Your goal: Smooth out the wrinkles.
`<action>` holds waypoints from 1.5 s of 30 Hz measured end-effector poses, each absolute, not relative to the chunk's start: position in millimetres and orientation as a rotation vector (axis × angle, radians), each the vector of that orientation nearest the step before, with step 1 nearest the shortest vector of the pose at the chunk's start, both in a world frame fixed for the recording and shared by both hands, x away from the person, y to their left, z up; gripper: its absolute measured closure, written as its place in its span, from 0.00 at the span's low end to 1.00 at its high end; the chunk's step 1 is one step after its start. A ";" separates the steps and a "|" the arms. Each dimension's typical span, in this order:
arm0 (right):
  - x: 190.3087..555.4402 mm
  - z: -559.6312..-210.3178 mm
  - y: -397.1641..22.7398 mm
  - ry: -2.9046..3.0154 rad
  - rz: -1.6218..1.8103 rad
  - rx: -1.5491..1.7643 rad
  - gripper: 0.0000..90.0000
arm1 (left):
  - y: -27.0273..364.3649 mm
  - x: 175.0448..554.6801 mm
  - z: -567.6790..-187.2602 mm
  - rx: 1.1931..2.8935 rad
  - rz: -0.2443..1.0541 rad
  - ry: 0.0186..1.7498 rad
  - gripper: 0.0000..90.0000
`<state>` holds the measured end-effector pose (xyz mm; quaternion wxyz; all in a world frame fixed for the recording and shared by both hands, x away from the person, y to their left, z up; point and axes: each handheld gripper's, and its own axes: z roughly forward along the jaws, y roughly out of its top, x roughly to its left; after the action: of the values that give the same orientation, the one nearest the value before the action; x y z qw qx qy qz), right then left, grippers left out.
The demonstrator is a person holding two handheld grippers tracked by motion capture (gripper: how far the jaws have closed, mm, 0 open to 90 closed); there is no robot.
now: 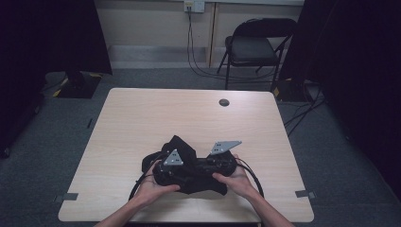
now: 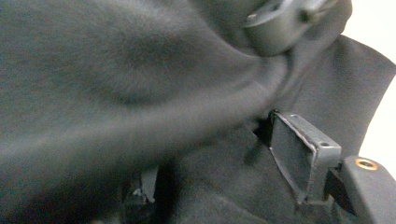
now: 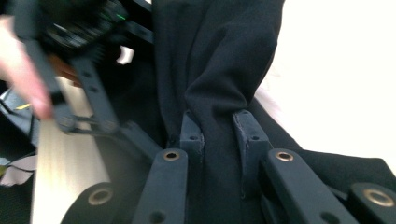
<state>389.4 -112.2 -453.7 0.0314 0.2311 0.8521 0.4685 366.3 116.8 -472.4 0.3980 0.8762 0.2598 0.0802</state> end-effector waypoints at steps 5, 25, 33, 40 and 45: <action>395.7 -456.8 -114.3 2.604 1.421 0.741 0.85 | 134.7 348.4 -444.7 2.182 0.264 0.632 0.40; 362.7 -455.1 -111.6 2.642 1.407 0.698 0.80 | 118.3 343.1 -471.3 2.273 0.386 0.634 0.57; 350.1 -463.6 -110.4 2.672 1.309 0.647 0.67 | 137.8 342.9 -454.7 2.236 0.354 0.680 0.57; 351.4 -475.7 -104.6 2.602 1.220 0.624 0.73 | 169.9 350.5 -418.3 2.040 0.388 0.752 0.56; 356.8 -476.1 -105.1 2.600 1.263 0.659 0.72 | 142.7 359.8 -398.1 2.036 0.386 0.648 0.50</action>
<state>356.8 -105.1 -476.1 0.0885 0.2215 0.8736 0.4243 359.8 142.7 -398.1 0.4662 0.8295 0.2641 0.1572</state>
